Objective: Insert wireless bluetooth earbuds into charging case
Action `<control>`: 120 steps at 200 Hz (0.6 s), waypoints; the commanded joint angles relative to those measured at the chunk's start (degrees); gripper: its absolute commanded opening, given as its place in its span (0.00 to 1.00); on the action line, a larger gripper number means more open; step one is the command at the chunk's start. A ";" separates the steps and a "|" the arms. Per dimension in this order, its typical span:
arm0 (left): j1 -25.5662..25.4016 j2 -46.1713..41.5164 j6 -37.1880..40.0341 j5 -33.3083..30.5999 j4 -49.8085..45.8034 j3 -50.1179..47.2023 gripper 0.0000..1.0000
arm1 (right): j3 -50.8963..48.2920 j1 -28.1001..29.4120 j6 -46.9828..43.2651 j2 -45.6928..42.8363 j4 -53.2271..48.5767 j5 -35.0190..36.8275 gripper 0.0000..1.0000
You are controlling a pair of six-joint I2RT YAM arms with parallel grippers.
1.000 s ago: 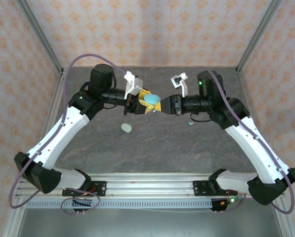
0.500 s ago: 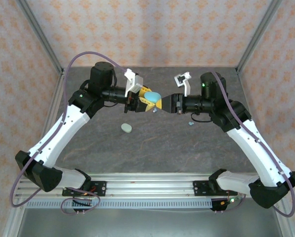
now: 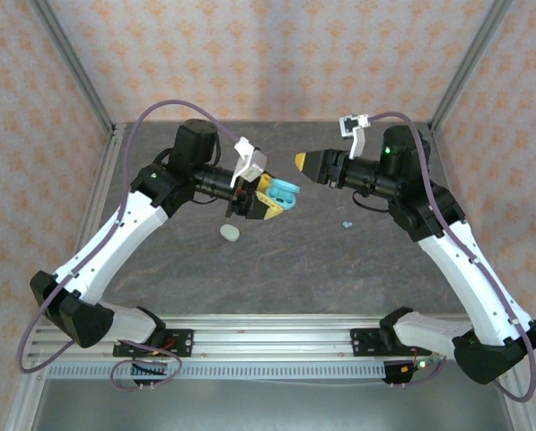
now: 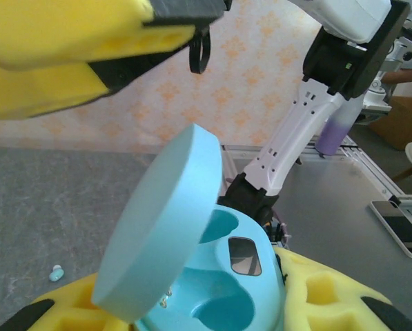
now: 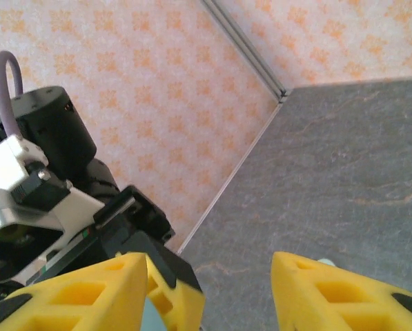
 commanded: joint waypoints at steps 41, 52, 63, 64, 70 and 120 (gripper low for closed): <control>0.31 0.51 1.00 2.65 -2.56 2.83 0.00 | -3.48 -0.19 -1.89 -2.81 6.91 -6.16 0.61; 0.41 0.46 1.01 2.56 -2.51 2.84 0.00 | -4.32 -0.19 -3.27 -3.97 7.43 -7.04 0.64; 0.52 0.59 1.01 2.44 -2.53 2.83 0.00 | -4.71 -0.18 -4.70 -4.82 7.14 -7.60 0.66; 0.59 0.56 1.01 2.43 -2.51 2.83 0.00 | -4.69 -0.18 -4.84 -4.89 7.08 -7.66 0.66; 0.64 0.68 0.92 2.45 -2.50 2.88 0.00 | -4.68 -0.17 -5.83 -5.18 6.55 -8.12 0.67; 1.12 1.29 0.31 2.21 -2.50 3.30 0.00 | -0.05 3.51 -20.64 -5.27 -7.75 -6.17 0.74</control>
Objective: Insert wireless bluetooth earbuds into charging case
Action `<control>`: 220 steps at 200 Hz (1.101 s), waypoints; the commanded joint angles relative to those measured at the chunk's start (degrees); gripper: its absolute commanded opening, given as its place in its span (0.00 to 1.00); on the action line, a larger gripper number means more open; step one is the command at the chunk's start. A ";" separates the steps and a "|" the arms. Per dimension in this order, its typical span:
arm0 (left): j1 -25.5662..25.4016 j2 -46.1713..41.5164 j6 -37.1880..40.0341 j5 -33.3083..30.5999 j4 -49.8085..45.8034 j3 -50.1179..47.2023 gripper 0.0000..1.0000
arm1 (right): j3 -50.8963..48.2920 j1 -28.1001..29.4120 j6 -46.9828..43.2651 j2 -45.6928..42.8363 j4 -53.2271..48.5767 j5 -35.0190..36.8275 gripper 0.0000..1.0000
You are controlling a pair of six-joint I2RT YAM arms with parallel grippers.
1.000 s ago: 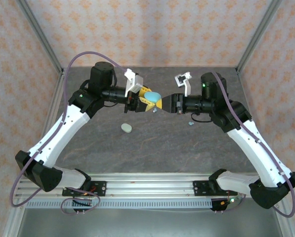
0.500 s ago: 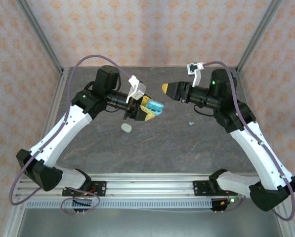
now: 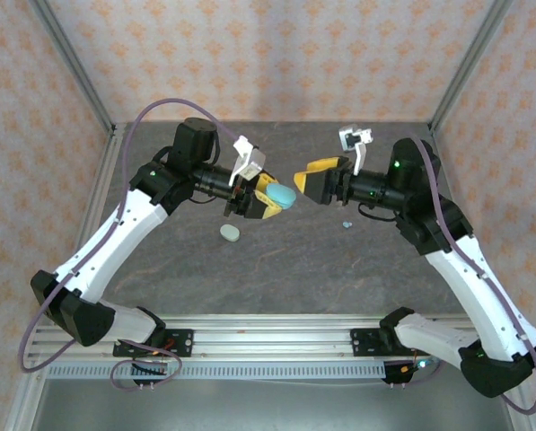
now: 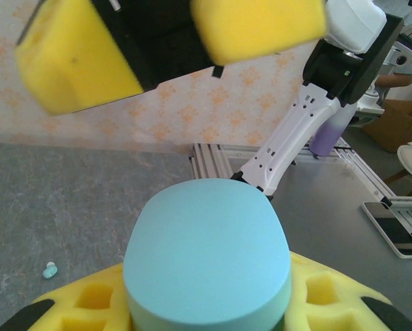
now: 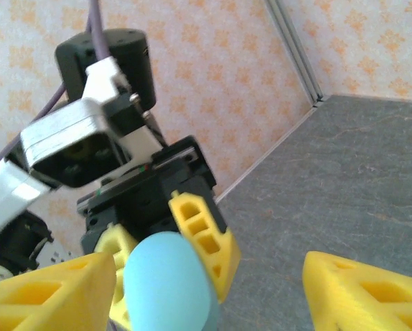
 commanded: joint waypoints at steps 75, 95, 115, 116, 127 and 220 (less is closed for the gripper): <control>0.62 1.00 -0.71 1.05 -0.20 2.34 0.00 | 10.16 10.63 -23.58 5.76 -20.43 13.68 0.79; 0.63 0.90 -0.71 0.92 -0.40 2.32 0.00 | 11.20 10.63 -24.68 6.95 -20.80 14.96 0.77; 0.63 0.78 -0.73 0.83 -0.45 2.08 0.00 | 11.65 10.63 -24.45 7.32 -20.00 17.35 0.70; 0.60 0.76 -0.76 0.83 -0.45 2.06 0.00 | 11.64 10.63 -24.44 7.30 -19.92 17.43 0.70; 0.61 0.68 -0.72 0.77 -0.45 1.87 0.00 | 11.54 10.66 -24.11 7.09 -18.85 18.16 0.66; 0.84 1.10 0.05 1.91 -0.71 1.85 0.00 | 10.94 10.56 -21.27 7.46 -14.71 22.93 0.47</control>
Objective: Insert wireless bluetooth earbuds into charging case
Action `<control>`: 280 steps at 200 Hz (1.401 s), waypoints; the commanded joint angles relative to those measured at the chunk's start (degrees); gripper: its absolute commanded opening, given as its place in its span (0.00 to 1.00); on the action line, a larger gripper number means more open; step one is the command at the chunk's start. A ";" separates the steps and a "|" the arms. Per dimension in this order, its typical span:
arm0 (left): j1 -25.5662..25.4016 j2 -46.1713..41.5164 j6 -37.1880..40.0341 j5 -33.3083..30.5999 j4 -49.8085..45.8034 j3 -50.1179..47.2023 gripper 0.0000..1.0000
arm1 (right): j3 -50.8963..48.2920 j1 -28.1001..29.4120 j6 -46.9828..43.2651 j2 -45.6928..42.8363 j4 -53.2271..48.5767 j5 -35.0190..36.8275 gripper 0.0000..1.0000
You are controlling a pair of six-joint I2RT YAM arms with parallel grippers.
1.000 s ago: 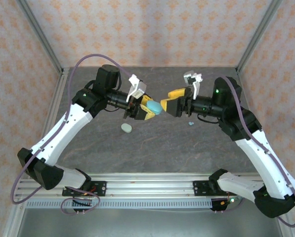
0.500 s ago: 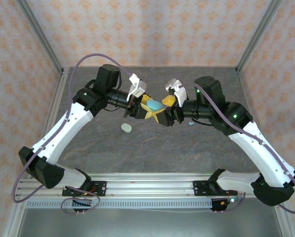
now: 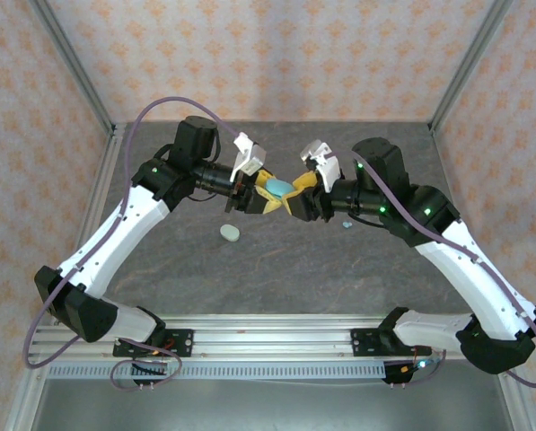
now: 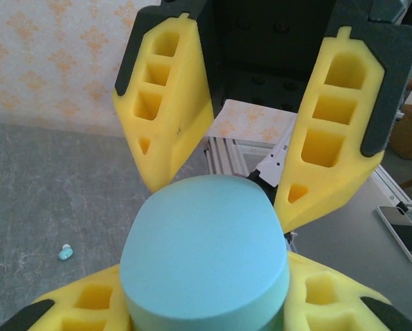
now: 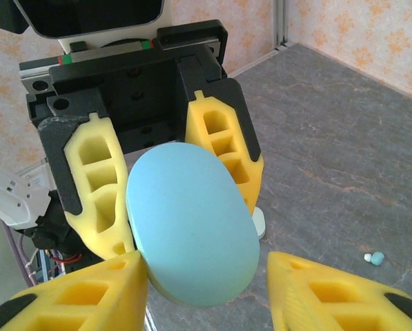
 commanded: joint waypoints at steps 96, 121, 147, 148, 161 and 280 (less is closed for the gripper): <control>-0.26 0.53 3.30 5.16 -3.46 3.14 0.00 | -1.08 -0.34 -0.07 1.06 8.48 0.21 0.42; -0.17 1.08 5.10 5.16 -5.02 3.89 0.00 | -0.98 -0.36 0.15 1.17 8.66 -2.95 0.30; -0.08 1.22 5.08 3.35 -4.58 3.81 0.00 | -0.58 -0.38 0.02 1.19 8.13 -3.09 0.15; -0.05 1.19 5.05 3.28 -4.48 3.76 0.00 | -0.56 -0.39 0.02 1.18 8.13 -3.03 0.15; 0.00 0.91 2.98 1.65 -2.33 3.06 0.00 | -0.62 -0.39 -0.11 1.26 8.29 -2.22 0.14; -0.08 -8.90 -14.58 -14.73 19.88 -12.04 0.41 | 2.62 -0.39 -7.44 4.54 6.29 1.42 0.08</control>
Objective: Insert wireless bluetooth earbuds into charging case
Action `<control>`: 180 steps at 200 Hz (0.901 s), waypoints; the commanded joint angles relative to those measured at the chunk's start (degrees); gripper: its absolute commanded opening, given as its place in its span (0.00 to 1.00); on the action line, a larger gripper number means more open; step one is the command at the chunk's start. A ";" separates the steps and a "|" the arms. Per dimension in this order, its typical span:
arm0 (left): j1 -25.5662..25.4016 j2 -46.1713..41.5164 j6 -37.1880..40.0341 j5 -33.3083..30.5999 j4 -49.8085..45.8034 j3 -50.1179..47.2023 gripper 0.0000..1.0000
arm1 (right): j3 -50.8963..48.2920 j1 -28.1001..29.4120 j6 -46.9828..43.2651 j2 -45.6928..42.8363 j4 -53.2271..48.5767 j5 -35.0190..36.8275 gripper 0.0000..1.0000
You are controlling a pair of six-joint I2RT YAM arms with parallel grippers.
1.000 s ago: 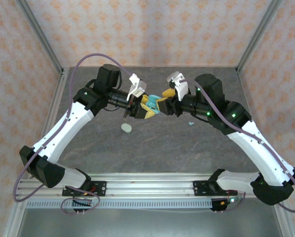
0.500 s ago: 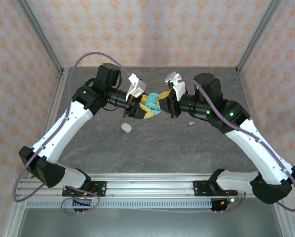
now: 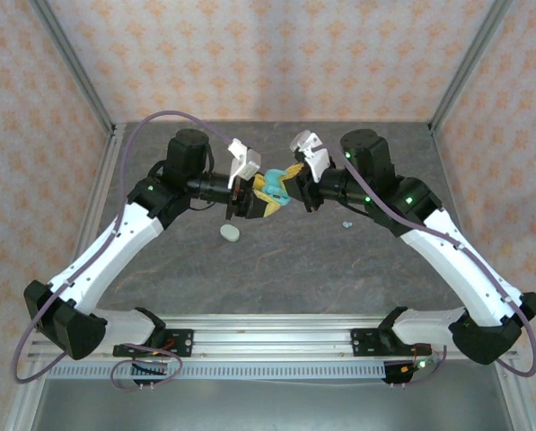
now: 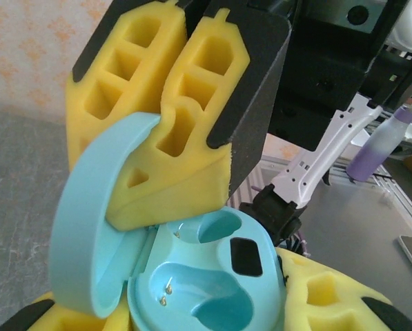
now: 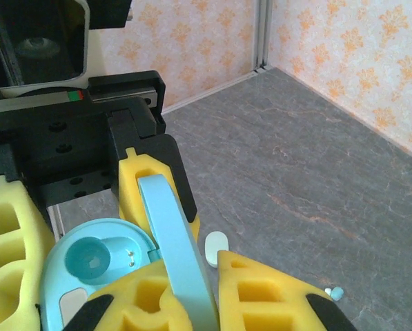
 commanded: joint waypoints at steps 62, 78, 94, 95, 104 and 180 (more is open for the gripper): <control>0.61 -5.43 0.78 -9.26 3.22 -3.10 0.54 | 5.63 0.33 -3.70 2.84 -2.42 -1.91 0.07; 1.26 -5.70 1.32 -6.73 2.20 -2.64 0.57 | 6.50 0.33 -6.92 3.03 -4.77 -2.13 0.07; 2.53 -5.64 2.77 -3.90 -1.06 -1.37 0.58 | 6.99 0.33 -9.92 3.03 -6.41 -1.35 0.07; 2.54 -5.63 2.83 -3.71 -1.22 -1.28 0.57 | 7.04 0.33 -10.04 3.02 -6.50 -1.27 0.07; 3.42 -5.34 3.61 -2.11 -2.94 -0.43 0.58 | 7.08 0.33 -11.23 2.95 -6.65 -0.48 0.07; 3.79 -4.68 8.53 2.19 -7.16 1.71 0.59 | 6.73 0.33 -14.25 2.64 -5.22 -2.53 0.07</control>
